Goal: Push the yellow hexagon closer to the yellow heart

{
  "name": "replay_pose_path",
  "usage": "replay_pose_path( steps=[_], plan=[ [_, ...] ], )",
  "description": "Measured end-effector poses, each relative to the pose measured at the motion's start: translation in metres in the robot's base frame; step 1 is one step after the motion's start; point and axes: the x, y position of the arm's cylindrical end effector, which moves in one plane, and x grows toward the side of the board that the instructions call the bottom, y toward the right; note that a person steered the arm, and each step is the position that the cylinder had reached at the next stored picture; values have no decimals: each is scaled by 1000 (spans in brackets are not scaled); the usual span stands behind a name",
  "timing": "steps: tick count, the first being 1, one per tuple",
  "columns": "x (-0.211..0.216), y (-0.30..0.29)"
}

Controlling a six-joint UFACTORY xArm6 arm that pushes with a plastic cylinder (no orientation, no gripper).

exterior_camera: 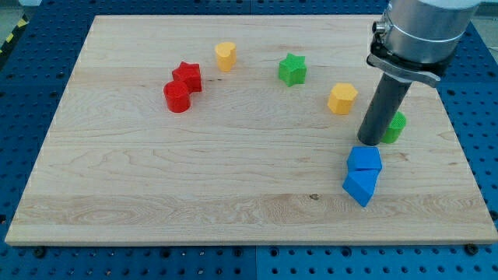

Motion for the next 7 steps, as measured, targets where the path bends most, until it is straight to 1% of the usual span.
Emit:
replay_pose_path(
  steps=[2,5,6,7],
  plan=[
    [-6,10],
    [-54,-2],
    [-74,-19],
    [-75,-58]
  ],
)
